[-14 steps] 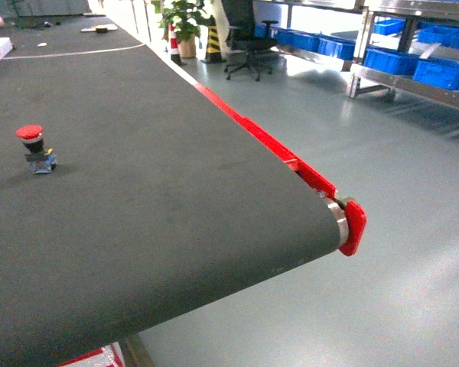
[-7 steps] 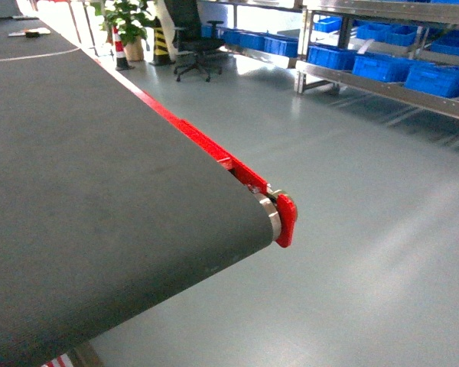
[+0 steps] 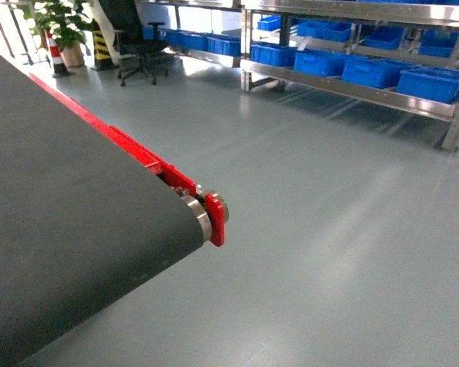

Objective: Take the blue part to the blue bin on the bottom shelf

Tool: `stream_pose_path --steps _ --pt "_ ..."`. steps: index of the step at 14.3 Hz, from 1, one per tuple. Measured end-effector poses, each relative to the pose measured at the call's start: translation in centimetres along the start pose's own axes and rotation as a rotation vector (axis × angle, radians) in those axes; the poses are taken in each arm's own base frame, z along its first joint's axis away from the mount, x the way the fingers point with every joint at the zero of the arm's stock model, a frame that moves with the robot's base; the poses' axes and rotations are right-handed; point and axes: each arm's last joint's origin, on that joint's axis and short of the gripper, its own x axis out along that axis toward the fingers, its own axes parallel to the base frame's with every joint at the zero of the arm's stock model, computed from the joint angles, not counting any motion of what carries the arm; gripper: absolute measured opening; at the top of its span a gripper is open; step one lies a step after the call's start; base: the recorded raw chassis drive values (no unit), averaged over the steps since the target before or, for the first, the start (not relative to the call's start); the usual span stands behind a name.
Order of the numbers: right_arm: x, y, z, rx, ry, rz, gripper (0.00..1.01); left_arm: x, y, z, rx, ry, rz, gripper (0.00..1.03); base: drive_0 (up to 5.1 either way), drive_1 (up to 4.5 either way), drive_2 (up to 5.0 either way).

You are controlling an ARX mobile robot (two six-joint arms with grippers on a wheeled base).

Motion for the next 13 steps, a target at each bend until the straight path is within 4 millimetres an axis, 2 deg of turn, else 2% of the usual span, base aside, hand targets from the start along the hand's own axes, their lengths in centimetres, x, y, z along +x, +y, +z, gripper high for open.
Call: stream_pose_path --steps 13 --pt "0.00 0.00 0.00 0.000 0.000 0.000 0.98 0.00 0.00 -0.01 0.000 0.001 0.000 0.43 -1.6 -1.60 -1.6"
